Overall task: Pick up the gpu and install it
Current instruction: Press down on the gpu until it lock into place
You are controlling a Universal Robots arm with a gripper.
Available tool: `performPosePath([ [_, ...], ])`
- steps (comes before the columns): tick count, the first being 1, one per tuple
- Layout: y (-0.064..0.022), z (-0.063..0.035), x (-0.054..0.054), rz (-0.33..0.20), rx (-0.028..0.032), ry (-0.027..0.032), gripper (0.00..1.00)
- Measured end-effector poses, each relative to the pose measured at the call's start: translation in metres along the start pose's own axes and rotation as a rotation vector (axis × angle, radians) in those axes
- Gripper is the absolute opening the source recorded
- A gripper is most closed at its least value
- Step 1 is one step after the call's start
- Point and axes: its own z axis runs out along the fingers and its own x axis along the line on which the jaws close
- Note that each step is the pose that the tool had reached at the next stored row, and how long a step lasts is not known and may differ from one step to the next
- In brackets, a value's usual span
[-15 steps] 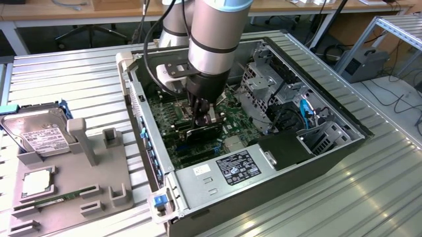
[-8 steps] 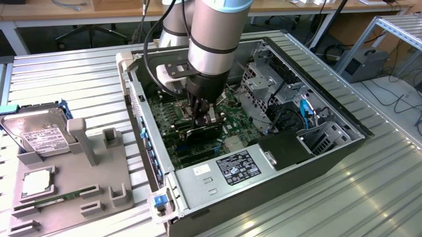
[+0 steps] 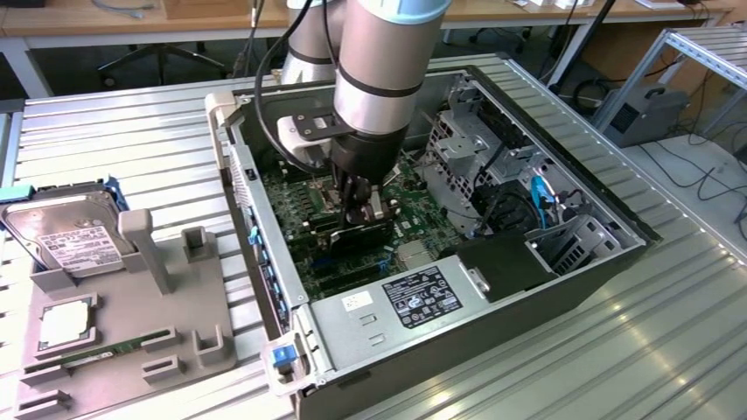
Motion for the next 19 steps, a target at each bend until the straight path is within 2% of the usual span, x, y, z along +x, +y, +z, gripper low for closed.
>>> performPosePath([
  [19,0.001,0.0004,0.0,0.0,0.0002,-0.0003,0.11],
])
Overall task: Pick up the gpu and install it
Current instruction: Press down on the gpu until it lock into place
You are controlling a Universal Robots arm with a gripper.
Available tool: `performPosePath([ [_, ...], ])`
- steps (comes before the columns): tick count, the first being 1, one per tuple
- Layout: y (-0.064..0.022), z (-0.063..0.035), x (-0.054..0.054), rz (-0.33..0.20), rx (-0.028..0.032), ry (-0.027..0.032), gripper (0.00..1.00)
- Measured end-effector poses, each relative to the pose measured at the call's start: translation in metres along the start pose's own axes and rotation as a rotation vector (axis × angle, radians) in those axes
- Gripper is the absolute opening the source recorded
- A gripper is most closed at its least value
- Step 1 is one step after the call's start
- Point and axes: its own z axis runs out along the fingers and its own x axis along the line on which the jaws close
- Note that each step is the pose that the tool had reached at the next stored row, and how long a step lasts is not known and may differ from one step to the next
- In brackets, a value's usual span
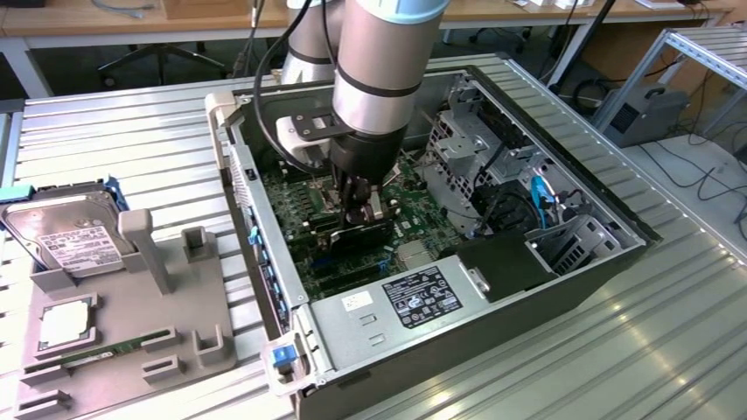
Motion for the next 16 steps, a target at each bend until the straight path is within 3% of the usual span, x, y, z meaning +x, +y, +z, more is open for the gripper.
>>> performPosePath([
  [16,0.0,-0.0007,0.0,0.0,-0.0002,0.0005,0.11],
])
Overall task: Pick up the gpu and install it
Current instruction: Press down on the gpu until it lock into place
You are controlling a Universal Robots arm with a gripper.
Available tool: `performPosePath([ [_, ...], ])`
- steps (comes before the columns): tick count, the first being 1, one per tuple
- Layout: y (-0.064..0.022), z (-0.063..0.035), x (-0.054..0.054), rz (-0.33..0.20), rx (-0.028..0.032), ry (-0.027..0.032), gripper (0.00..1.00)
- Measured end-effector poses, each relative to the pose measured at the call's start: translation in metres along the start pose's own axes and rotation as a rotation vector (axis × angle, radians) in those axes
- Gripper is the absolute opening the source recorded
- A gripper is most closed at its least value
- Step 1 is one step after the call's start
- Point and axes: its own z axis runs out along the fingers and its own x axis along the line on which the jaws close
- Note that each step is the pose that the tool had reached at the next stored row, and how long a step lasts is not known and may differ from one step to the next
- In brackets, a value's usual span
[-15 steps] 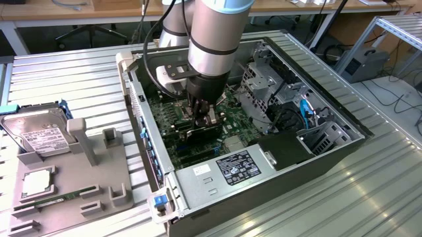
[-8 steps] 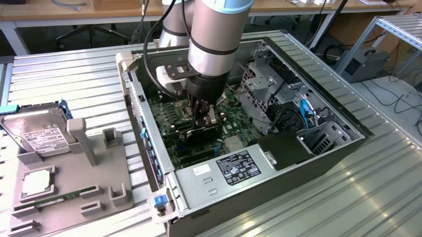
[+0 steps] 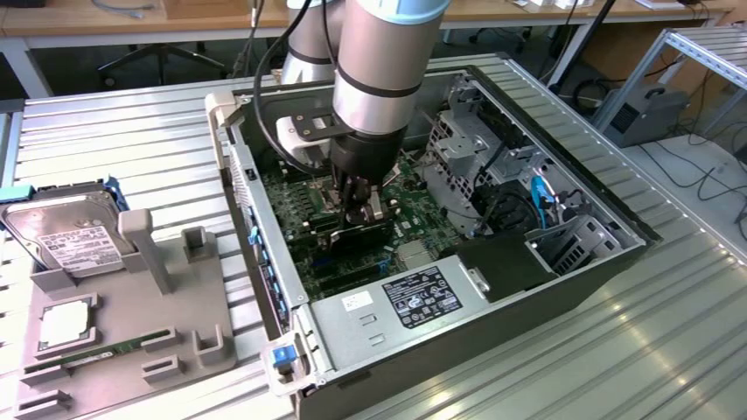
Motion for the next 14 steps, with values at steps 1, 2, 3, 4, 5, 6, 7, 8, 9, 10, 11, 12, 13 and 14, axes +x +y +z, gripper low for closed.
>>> performPosePath([
  [1,0.0,0.0001,0.0,0.0,0.0,-0.0001,0.11],
  [2,0.0,0.0001,0.0,0.0,0.0001,-0.0002,0.11],
  [3,0.0,0.0006,0.0,0.0,0.0001,-0.0001,0.11],
  [4,0.0,0.0007,0.0,0.0,0.0,0.0,0.11],
  [5,0.0,0.0007,0.0,0.0,-0.0001,0.0001,0.11],
  [6,0.0,0.0008,0.0,0.0,0.0,0.0,0.11],
  [7,0.0,0.0009,0.0,0.0,0.0001,-0.0002,0.11],
  [8,0.0,0.0006,0.0,0.0,0.0002,-0.0003,0.11],
  [9,0.0,-0.0005,0.0,0.0,0.0006,-0.0012,0.11],
  [10,0.0,-0.0021,0.0,0.0,0.0009,-0.0016,0.11],
  [11,-0.0001,-0.0047,0.0,0.0,0.0002,-0.0004,0.11],
  [12,-0.0002,-0.0071,0.0,0.0,0.0002,-0.0005,0.11],
  [13,-0.0003,-0.0095,0.0,0.0,0.0002,-0.0003,0.11],
  [14,-0.0004,-0.0127,0.0,0.0,0.0001,-0.0003,0.11],
])
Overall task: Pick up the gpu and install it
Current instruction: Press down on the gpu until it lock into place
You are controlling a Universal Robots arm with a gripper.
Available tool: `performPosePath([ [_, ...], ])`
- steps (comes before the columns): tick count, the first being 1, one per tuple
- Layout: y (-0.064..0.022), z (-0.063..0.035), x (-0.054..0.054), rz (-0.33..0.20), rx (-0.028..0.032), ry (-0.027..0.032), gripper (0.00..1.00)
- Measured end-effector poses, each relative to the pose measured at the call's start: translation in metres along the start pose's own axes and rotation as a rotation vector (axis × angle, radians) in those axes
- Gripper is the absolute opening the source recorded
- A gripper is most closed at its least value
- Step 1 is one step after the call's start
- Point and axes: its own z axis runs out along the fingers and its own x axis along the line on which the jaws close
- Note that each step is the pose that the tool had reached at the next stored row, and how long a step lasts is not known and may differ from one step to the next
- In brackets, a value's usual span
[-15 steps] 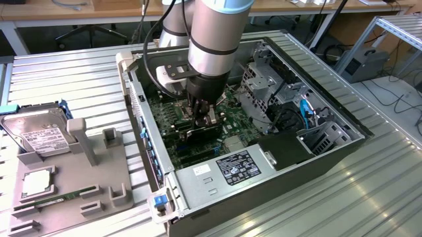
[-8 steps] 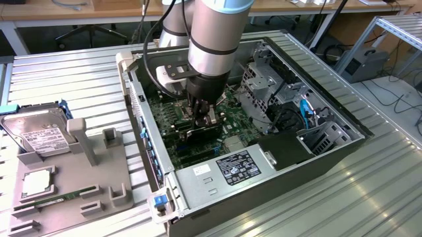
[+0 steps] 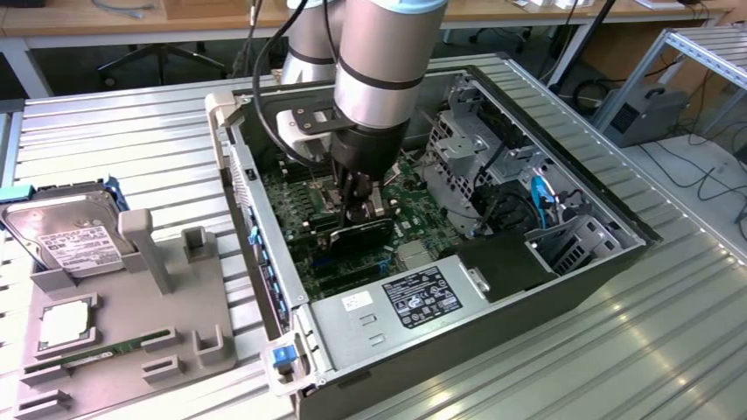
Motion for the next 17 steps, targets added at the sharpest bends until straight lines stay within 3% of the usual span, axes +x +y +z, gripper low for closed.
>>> performPosePath([
  [10,-0.0007,-0.0338,-0.001,0.0,0.0,0.0,0.11],
  [14,-0.0017,-0.0339,-0.001,0.0,-0.0001,0.0002,0.11],
  [17,-0.008,-0.034,-0.001,0.0,-0.0001,0.0002,0.11],
])
